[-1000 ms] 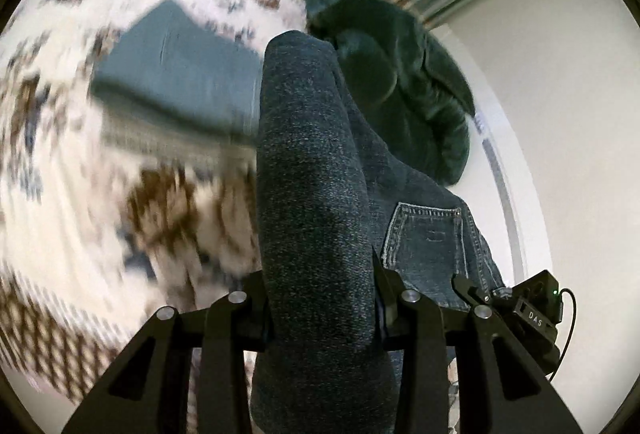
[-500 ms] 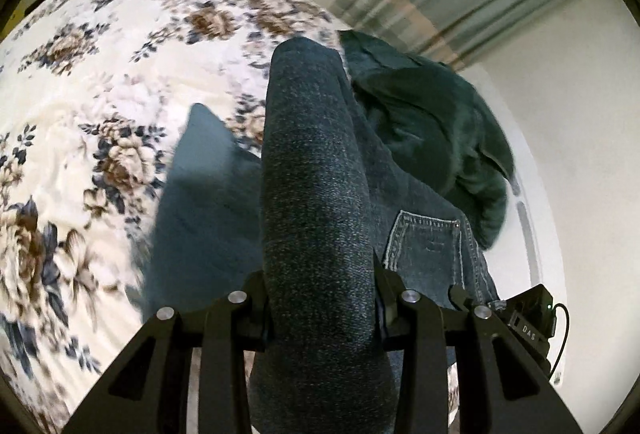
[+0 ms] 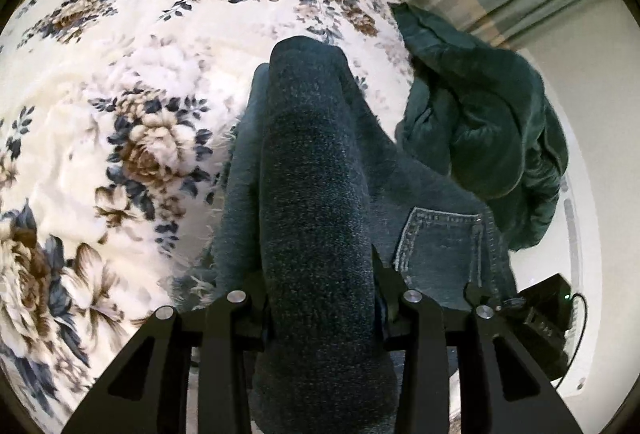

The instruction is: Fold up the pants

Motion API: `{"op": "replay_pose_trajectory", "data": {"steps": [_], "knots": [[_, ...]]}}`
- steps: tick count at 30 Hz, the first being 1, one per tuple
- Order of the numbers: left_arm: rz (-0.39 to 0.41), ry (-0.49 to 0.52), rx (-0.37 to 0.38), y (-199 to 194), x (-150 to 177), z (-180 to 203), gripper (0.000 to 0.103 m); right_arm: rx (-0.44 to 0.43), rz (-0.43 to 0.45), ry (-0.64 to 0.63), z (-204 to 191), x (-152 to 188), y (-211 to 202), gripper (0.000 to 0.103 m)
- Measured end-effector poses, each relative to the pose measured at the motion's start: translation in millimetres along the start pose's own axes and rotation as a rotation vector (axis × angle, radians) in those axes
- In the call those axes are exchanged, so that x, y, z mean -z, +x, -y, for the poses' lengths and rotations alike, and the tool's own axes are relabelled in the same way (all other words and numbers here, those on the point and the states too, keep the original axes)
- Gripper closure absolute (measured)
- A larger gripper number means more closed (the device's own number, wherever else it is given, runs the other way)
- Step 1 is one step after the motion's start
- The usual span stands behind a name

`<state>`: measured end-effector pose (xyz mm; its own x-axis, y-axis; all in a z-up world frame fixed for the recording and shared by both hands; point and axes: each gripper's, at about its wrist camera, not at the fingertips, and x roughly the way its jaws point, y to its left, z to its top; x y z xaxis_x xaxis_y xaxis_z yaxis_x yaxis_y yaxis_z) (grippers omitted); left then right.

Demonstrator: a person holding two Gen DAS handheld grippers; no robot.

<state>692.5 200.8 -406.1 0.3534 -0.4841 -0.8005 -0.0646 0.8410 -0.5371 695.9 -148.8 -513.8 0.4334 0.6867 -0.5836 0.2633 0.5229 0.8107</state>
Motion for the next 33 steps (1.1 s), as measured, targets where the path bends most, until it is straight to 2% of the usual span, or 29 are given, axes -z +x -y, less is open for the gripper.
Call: {"op": "replay_pose_trajectory", "data": {"steps": [3,6,7,8,10,12,14,16,18,20,24,25,27,30,33], "knots": [[-0.018,-0.029,-0.023,1.2,-0.9,-6.9,0.055,0.035,-0.021,0.005,0.2,-1.5,-4.3,0.052],[-0.026,-0.033,-0.041,-1.7,1.4,-5.1,0.052,0.101,-0.043,-0.015,-7.5,0.5,-10.9,0.048],[-0.024,-0.03,-0.06,-2.0,2.1,-3.8,0.045,0.119,-0.046,-0.027,-10.5,0.9,-13.2,0.048],[-0.014,-0.025,-0.089,-4.2,3.9,-1.5,0.042,0.137,-0.042,-0.034,-13.2,1.2,-16.1,0.048],[-0.005,-0.018,-0.13,-6.7,6.5,0.7,0.028,0.174,-0.036,-0.051,-18.0,2.7,-21.7,0.048],[0.006,-0.019,-0.178,-12.3,9.9,1.5,0.021,0.21,-0.025,-0.061,-19.5,3.5,-28.0,0.047],[0.025,-0.014,-0.197,-17.7,12.7,1.9,0.021,0.243,-0.015,-0.073,-22.7,3.5,-33.5,0.046],[0.04,-0.002,-0.231,-24.1,15.2,5.5,0.011,0.288,0.0,-0.091,-29.8,7.3,-40.2,0.044],[0.049,0.008,-0.258,-30.1,17.8,10.8,0.007,0.336,0.01,-0.109,-36.2,12.0,-46.6,0.043],[0.051,0.019,-0.277,-33.6,19.1,15.5,0.007,0.391,0.025,-0.134,-45.0,17.1,-52.7,0.04],[0.038,0.082,-0.337,-38.3,26.6,35.3,0.007,0.507,0.063,-0.181,-67.5,27.4,-68.6,0.023],[0.041,0.105,-0.353,-40.5,29.3,42.0,0.007,0.541,0.073,-0.194,-74.3,30.5,-73.3,0.022],[0.055,0.149,-0.377,-47.1,35.0,56.1,0.007,0.603,0.099,-0.227,-87.9,36.7,-82.0,0.019],[0.082,0.196,-0.406,-60.5,44.3,75.8,0.007,0.717,0.131,-0.311,-113.4,49.2,-93.6,0.005],[0.126,0.241,-0.455,-79.4,52.8,95.9,0.007,0.799,0.161,-0.393,-138.3,64.5,-105.2,0.0]]}}
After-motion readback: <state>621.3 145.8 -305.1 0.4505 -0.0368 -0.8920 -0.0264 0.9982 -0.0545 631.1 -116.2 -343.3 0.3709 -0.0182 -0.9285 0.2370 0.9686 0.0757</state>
